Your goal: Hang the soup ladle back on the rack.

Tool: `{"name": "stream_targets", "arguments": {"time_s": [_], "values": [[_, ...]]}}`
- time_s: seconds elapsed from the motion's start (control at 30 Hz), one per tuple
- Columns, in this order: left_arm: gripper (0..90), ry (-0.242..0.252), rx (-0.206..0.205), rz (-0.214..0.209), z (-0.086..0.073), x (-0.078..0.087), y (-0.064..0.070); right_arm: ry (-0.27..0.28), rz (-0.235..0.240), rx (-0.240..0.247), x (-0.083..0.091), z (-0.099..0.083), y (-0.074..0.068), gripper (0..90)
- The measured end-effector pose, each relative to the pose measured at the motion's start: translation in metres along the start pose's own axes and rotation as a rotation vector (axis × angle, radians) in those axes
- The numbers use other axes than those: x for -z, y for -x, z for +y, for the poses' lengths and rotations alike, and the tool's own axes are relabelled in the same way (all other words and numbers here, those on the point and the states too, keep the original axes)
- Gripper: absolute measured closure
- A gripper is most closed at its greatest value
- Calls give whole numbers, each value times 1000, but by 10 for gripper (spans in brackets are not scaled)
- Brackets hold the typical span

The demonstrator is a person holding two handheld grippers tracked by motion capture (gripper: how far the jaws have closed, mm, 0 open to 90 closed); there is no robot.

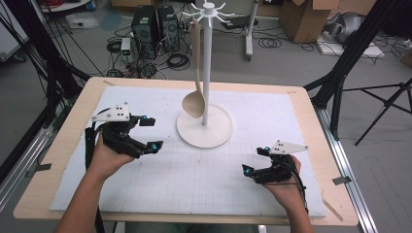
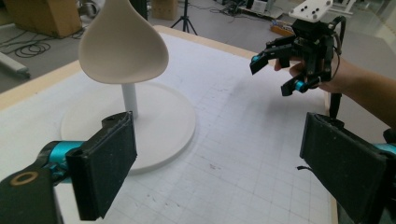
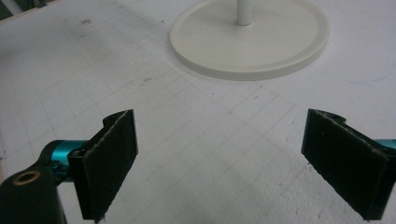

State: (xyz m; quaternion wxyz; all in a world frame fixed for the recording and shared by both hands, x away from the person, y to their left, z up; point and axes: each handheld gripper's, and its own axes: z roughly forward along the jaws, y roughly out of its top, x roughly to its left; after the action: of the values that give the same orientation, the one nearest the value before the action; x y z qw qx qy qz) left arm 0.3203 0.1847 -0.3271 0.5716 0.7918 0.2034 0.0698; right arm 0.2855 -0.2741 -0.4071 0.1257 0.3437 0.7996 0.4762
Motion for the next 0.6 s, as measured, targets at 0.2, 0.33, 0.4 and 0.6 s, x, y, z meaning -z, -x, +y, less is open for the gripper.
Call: {"name": "stream_targets", "arguments": {"time_s": [0.2,0.33,0.4,0.6], "values": [[82,23,24,-2,-19,0,4,-3,-3,-3,0,-1,0,97],[73,25,22,4,-29,2,6,-7,-4,-3,0,-2,0,97],[69,27,28,11,-34,2,6,-9,-4,-2,0,-2,0,97],[60,21,33,25,-44,1,4,-8,-8,2,-1,-2,0,97]]}}
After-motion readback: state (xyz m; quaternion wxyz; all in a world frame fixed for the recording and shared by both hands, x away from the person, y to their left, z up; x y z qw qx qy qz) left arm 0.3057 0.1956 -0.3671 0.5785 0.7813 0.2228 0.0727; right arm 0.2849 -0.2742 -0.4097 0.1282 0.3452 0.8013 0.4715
